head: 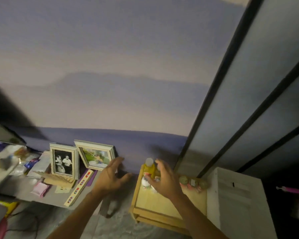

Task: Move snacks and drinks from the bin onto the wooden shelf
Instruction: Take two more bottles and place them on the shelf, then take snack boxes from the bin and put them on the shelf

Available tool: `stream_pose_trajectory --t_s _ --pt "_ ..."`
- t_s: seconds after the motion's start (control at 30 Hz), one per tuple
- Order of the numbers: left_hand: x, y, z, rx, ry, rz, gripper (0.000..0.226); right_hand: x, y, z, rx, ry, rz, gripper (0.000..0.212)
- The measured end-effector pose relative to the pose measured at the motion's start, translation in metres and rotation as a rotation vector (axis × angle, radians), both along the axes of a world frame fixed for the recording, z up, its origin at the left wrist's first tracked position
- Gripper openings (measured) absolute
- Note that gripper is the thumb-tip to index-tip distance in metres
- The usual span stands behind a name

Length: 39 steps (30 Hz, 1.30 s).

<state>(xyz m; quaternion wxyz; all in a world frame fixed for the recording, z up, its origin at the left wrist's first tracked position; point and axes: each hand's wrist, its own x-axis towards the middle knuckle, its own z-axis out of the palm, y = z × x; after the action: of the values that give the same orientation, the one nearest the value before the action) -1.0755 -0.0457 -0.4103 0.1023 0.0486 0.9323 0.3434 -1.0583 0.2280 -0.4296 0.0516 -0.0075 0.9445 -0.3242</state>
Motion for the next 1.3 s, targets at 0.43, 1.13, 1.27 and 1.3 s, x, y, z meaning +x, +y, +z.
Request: stream_pose_trajectory --t_s 0.43,1.13,1.27,1.3 --pt "0.125 -0.202 0.177 -0.347 0.293 0.507 0.1 -0.05 -0.227 0.179 0.14 0.176 0.652 0.129" --pt "0.38 -0.595 0.115 -0.328 0.032 0.982 0.107 0.112 -0.723 0.149 0.218 0.051 1.19 0.096" --pt "0.371 -0.645 0.085 -0.276 -0.024 1.013 0.108 0.104 -0.782 0.129 0.264 0.043 1.241 0.099" --pt "0.365 -0.656 0.077 -0.265 -0.046 1.016 0.108 0.099 -0.796 0.124 0.271 0.043 1.253 0.099"
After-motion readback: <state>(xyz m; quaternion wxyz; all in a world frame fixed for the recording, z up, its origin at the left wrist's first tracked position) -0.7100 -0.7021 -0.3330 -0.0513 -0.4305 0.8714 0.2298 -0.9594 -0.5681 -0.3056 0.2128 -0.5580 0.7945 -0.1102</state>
